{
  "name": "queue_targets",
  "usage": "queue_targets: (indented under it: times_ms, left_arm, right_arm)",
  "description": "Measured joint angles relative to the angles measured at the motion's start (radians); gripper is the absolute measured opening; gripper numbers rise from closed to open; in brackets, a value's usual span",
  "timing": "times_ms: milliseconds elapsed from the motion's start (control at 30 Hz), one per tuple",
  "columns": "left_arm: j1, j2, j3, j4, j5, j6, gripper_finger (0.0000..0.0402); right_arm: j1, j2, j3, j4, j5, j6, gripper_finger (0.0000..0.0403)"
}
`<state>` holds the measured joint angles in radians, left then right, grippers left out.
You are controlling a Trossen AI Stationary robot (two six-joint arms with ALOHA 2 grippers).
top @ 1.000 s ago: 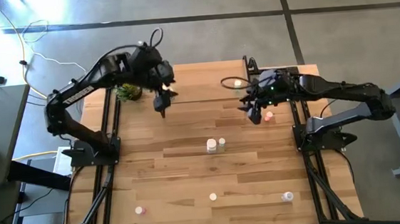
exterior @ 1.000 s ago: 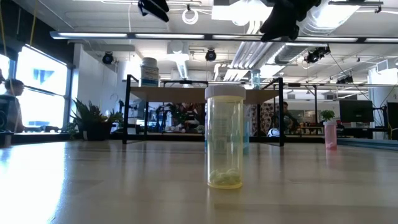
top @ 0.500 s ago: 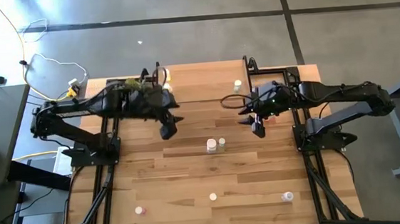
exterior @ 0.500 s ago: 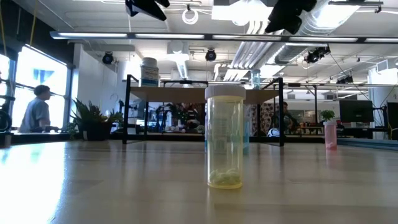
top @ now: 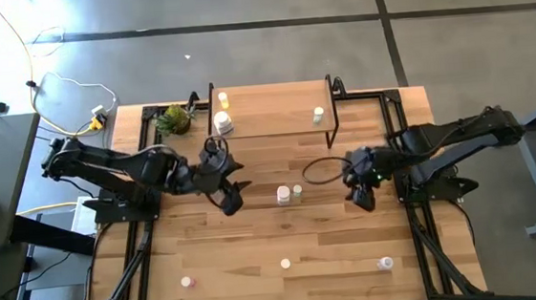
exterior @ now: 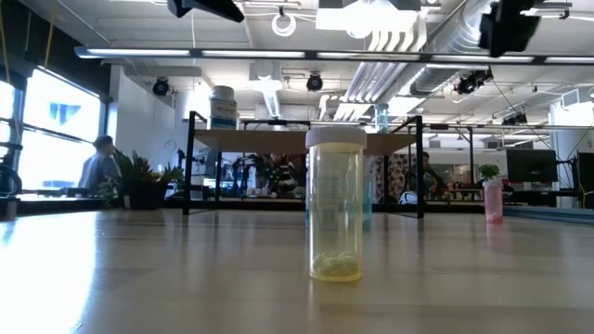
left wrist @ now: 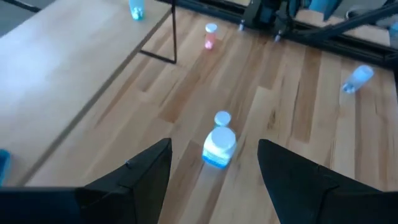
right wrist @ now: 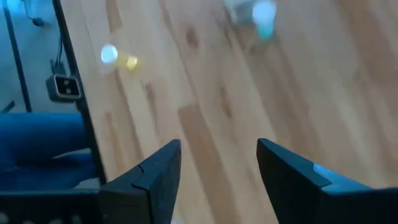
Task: Pick and place medicine bottles onto shelf by color
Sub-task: Put the transparent medicine bottle on the shelf
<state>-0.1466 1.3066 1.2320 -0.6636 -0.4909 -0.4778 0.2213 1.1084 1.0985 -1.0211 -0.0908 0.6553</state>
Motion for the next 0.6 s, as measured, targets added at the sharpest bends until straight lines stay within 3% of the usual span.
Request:
queue_targets:
  times_ms: [267,600]
  left_arm:
    - [-0.049,0.001,-0.087,0.163,-0.018,-0.02,0.0227]
    - [-0.079,0.001,-0.088,0.17,0.042,0.01,0.0227]
  right_arm:
    - [0.224,0.016,-0.001,-0.048,0.098,0.391,0.0201]
    - [0.473,0.111,-0.002,-0.077,0.165,0.789,0.0201]
